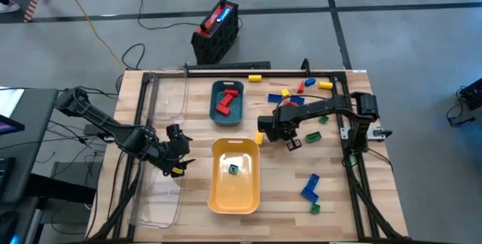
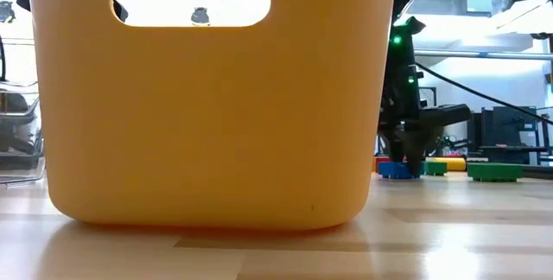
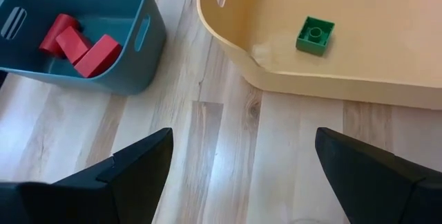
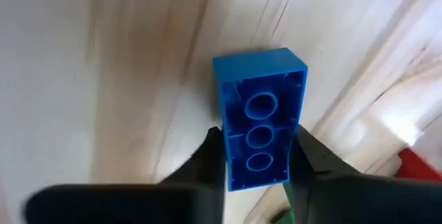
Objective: Sort blocks
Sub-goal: Put the rectangular blue game piece into the bottom transparent bin
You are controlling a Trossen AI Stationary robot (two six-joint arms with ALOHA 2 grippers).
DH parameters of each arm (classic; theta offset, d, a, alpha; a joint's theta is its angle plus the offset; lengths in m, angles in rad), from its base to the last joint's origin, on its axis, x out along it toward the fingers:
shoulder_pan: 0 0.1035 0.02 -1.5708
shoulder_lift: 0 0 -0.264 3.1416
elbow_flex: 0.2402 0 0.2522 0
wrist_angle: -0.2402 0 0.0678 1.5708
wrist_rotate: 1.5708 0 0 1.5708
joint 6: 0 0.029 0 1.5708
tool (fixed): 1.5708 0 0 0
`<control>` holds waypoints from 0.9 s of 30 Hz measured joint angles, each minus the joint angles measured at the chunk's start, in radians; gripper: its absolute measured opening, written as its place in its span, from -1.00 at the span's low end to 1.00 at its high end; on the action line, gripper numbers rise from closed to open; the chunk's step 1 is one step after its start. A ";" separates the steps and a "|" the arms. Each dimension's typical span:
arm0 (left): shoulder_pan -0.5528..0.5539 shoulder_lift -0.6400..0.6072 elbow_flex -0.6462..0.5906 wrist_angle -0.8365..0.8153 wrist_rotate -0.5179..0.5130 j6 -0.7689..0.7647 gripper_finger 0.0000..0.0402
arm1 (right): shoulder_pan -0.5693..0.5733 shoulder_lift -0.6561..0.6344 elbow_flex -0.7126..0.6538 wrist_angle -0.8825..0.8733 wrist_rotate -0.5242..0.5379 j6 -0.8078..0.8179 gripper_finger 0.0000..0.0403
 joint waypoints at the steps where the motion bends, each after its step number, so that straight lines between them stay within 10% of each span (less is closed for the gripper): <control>1: 0.000 0.000 0.000 0.000 0.000 0.001 0.73 | 0.000 0.000 0.005 -0.007 -0.003 0.013 -0.59; 16: 0.000 0.001 0.020 0.033 -0.136 0.232 0.73 | 0.074 -0.212 0.246 -0.115 0.042 0.217 -0.61; 27: 0.000 0.002 0.045 0.300 -0.205 0.883 0.73 | 0.192 -0.264 0.428 -0.021 -0.079 0.424 -0.60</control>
